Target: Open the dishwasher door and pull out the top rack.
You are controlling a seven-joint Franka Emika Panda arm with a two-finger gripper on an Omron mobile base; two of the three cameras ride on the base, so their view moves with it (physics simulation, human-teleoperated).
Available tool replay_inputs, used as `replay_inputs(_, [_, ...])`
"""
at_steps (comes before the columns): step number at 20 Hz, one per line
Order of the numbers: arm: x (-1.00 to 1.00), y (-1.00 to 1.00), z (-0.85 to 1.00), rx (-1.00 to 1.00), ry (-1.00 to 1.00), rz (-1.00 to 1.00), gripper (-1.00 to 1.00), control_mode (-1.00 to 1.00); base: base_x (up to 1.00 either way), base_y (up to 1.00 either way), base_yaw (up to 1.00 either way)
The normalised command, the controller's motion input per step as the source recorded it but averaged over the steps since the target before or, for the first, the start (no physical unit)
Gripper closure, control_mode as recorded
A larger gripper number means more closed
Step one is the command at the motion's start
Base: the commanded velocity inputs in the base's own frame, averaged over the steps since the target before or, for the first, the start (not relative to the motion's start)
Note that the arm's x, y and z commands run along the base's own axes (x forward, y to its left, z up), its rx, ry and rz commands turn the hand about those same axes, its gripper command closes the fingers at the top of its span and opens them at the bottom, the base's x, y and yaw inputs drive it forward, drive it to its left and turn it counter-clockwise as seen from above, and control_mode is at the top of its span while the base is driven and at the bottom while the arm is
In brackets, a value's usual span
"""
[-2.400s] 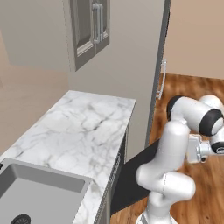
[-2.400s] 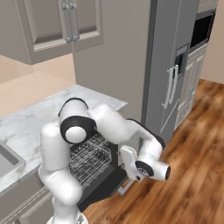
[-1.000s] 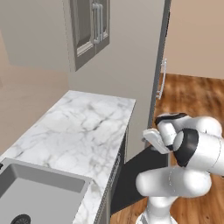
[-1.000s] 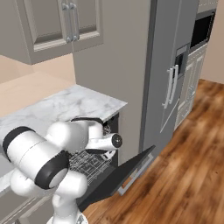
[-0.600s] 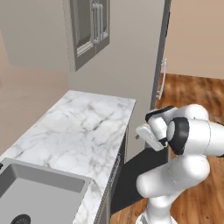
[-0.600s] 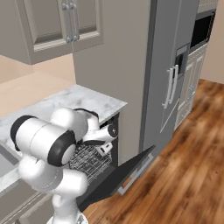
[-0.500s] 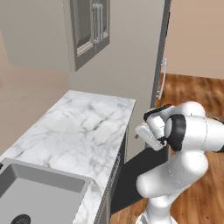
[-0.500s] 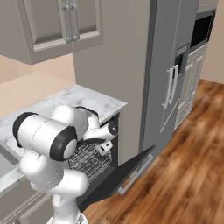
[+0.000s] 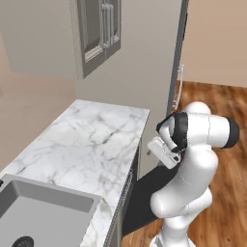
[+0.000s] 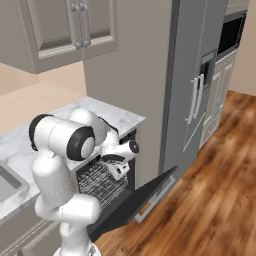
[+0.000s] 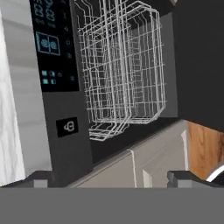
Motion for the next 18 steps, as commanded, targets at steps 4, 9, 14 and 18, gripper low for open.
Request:
replay_inputs(4, [0.0,-0.1,-0.45,0.18,0.03,0.01,-1.0,-1.0,0.0,0.0,0.0])
replay_inputs(9, [0.0,-0.04,-0.39,0.2,0.0,0.04,-1.0,-1.0,0.0,0.0,0.0])
replay_inputs(14, [0.04,0.0,-0.3,0.16,0.0,0.05,-1.0,-1.0,0.0,0.0,0.0])
replay_inputs(18, [0.13,0.0,-0.22,0.14,0.0,0.04,-1.0,-1.0,0.0,0.0,0.0])
